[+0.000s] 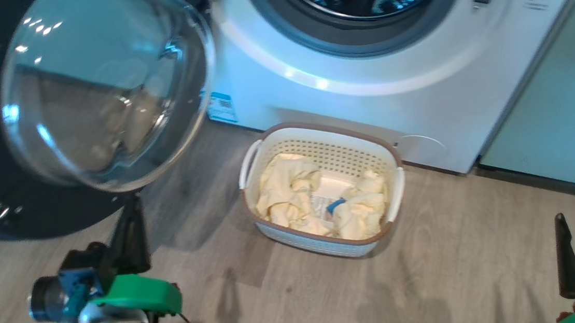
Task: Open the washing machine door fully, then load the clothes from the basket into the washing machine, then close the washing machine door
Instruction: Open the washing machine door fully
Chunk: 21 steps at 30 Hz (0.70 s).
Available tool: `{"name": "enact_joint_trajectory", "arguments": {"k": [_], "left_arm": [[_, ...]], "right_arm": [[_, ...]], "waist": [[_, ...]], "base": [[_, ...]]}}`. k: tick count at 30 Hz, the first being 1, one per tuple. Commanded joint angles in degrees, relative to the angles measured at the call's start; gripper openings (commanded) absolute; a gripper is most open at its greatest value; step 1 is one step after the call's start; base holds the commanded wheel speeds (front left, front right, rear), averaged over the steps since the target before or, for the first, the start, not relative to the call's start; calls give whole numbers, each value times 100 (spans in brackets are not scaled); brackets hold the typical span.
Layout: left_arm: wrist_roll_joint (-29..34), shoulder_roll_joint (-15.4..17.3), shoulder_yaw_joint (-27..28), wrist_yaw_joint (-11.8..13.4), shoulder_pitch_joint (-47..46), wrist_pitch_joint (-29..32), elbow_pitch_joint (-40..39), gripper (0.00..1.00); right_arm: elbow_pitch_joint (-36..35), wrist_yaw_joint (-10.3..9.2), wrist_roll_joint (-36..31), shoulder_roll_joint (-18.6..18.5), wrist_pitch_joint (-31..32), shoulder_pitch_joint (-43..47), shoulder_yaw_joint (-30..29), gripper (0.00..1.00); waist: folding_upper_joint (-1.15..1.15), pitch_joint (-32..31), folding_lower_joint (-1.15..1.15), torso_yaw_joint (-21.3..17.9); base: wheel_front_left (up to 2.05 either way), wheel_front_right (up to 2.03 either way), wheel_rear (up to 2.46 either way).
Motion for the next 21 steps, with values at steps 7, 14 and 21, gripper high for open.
{"name": "enact_joint_trajectory", "arguments": {"k": [7, 14, 21], "left_arm": [[-25, -2, -91, -53, -143, -6, -237, 37], [-44, 27, -139, -20, -225, 51, -189, 100], [-41, 80, -137, 31, -254, 107, -134, 100]], "right_arm": [[-293, 5, -28, -73, -76, -333, 292, 100], [-430, 5, -75, -72, -79, -387, 348, 100], [-521, 5, -34, -72, -79, -344, 418, 100]], "waist": [[0, 14, 0, -713], [0, 7, 0, -1239], [0, 24, 0, -1566]], "base": [[0, 0, 0], [0, 0, 0], [0, 0, 0]]}}
